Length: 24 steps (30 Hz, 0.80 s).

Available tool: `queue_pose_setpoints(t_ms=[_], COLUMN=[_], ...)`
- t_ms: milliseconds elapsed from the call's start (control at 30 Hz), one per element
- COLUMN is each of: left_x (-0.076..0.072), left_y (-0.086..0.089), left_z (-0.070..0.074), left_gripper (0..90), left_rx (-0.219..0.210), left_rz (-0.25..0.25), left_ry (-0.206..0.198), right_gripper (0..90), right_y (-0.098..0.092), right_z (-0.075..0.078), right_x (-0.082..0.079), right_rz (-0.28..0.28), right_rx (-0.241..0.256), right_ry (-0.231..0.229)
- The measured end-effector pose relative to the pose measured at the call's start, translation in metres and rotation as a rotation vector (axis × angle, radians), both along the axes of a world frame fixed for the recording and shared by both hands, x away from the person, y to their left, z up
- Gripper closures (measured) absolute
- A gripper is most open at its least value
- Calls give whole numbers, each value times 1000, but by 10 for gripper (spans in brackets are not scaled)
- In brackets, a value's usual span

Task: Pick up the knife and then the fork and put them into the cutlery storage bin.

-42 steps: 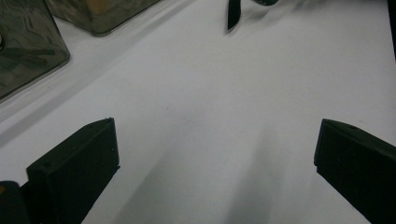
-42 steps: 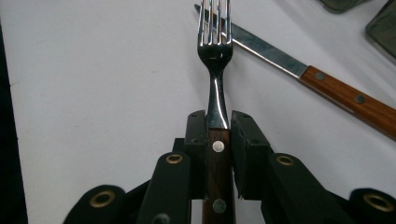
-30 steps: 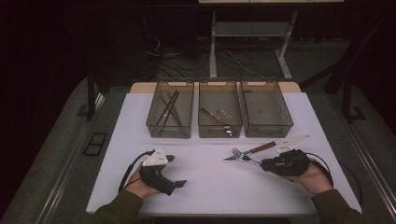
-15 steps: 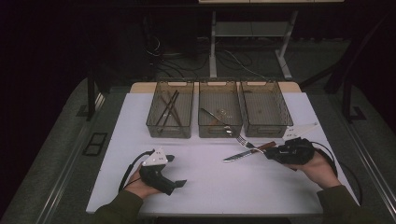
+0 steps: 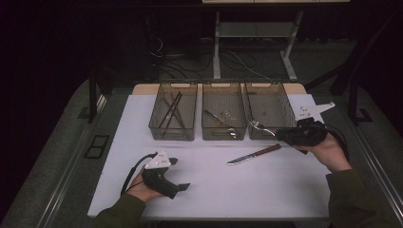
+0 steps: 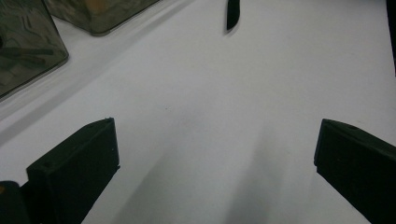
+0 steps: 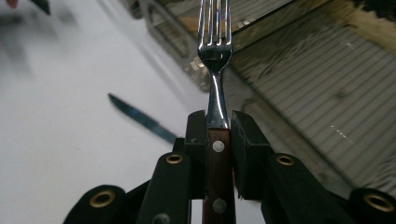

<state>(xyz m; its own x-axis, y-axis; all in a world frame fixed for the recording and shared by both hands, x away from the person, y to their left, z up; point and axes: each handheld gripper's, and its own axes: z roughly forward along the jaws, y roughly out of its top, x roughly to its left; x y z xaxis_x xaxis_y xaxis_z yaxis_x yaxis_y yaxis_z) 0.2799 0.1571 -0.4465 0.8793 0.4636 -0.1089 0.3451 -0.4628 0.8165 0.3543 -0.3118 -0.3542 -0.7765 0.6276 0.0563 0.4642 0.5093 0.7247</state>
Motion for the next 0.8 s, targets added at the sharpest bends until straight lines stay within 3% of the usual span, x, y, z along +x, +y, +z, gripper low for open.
queue_pose_setpoints(t_ms=[433,800], left_x=[0,0], left_y=[0,0], left_z=[0,0], left_gripper=[0,0], left_rx=[-6,-11], left_rz=[-4,-5], left_ry=[3,9], right_gripper=[776,776], right_y=[-17,-13], right_z=[12,-10], right_x=[50,94], right_rz=[-118,-179], right_rx=[18,-5], right_ry=[-6,38])
